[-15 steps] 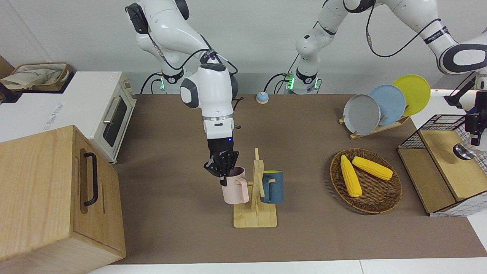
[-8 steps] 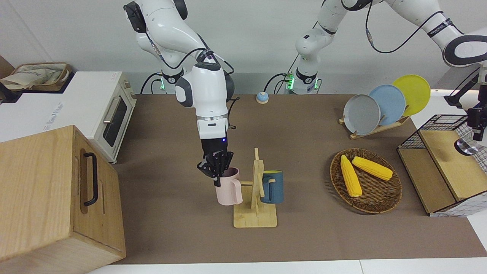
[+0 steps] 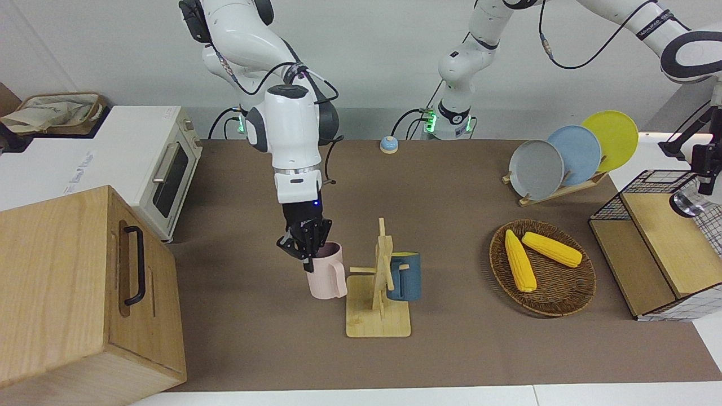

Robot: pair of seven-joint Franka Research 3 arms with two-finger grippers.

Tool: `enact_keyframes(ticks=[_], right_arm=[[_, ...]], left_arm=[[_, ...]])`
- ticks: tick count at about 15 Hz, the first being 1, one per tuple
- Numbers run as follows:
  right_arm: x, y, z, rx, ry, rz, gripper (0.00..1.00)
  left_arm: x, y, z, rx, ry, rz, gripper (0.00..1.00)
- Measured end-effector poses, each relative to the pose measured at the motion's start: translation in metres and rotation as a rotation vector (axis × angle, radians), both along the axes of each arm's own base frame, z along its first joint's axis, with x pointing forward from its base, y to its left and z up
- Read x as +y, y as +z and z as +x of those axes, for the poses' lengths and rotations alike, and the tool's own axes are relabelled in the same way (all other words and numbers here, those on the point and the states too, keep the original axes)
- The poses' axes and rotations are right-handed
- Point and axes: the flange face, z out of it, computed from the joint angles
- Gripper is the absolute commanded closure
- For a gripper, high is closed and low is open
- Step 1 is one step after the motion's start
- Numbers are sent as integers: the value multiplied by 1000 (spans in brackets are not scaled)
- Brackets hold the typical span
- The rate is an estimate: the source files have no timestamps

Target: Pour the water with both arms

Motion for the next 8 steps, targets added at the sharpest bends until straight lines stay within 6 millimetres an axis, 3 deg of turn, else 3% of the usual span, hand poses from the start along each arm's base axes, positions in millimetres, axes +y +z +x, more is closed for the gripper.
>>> enact_keyframes(ticks=[4, 8], right_arm=[[-22, 13, -1, 13, 4, -29, 1000], [-57, 23, -4, 22, 27, -67, 1000]], left_arm=[[-15, 20, -9, 36, 7, -6, 1000], [-38, 33, -15, 51, 4, -21, 1000]])
